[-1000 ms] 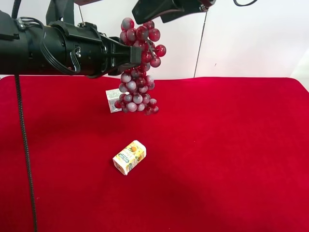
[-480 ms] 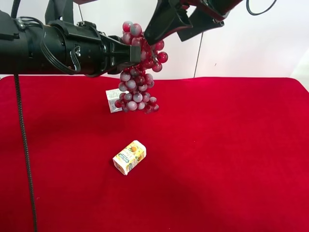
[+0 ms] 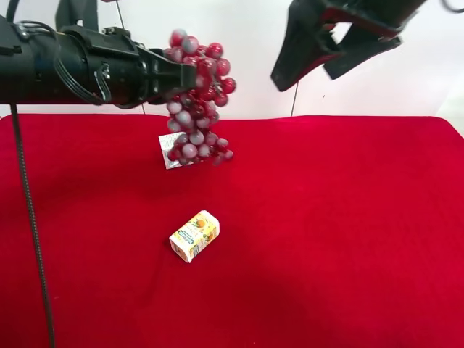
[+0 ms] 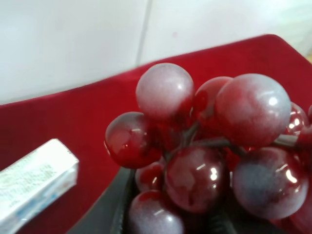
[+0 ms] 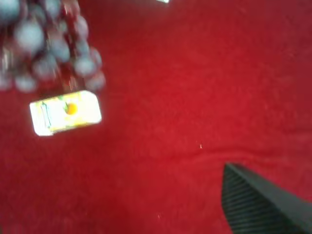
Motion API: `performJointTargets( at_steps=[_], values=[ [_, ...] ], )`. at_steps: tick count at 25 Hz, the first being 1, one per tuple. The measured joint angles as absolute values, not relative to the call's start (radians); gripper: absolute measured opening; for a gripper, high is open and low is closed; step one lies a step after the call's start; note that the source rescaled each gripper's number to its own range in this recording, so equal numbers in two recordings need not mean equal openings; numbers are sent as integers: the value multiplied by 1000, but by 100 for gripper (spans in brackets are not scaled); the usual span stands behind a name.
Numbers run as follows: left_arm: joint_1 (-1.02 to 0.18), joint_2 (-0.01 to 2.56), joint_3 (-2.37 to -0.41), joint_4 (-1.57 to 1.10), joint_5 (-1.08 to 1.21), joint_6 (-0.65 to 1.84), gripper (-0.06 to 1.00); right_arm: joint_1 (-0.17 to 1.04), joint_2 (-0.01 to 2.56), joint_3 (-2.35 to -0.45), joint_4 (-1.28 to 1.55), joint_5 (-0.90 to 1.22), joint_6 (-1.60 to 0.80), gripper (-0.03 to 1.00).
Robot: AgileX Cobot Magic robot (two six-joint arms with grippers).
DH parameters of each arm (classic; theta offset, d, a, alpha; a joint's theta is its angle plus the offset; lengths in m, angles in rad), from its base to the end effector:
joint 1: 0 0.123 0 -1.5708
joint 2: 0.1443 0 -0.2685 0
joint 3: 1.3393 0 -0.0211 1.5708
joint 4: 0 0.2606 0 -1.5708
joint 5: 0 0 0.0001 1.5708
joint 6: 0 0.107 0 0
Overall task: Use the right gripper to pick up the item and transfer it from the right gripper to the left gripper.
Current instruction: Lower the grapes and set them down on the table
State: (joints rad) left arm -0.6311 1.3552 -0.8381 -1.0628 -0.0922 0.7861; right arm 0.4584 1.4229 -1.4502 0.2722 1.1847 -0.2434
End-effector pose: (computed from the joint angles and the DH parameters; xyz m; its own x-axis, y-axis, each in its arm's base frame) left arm 0.2677 -0.1851 0.2613 -0.4351 -0.0171 -0.9002 0.4258 0.8770 -0.2225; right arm 0.2629 0.1595 0.3519 -0.6990 -0.4942 -0.5168 -0.6411 0.7532 0.1469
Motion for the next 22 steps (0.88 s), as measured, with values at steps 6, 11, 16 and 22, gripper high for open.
performJointTargets(
  at_steps=[6,11,16,22],
  values=[
    [-502,1356,-838,-983,0,794,0,458,1359,-1452,202,1215,-161,87],
    [-369,1375,-838,-905,135,794,0,458,1313,-1367,183,1218,-145,87],
    [-249,1416,-838,-845,253,794,0,458,1251,-1209,183,1219,-142,87],
    [-182,1438,-838,-733,310,757,0,458,1081,-1011,137,1188,-138,87]
  ],
)
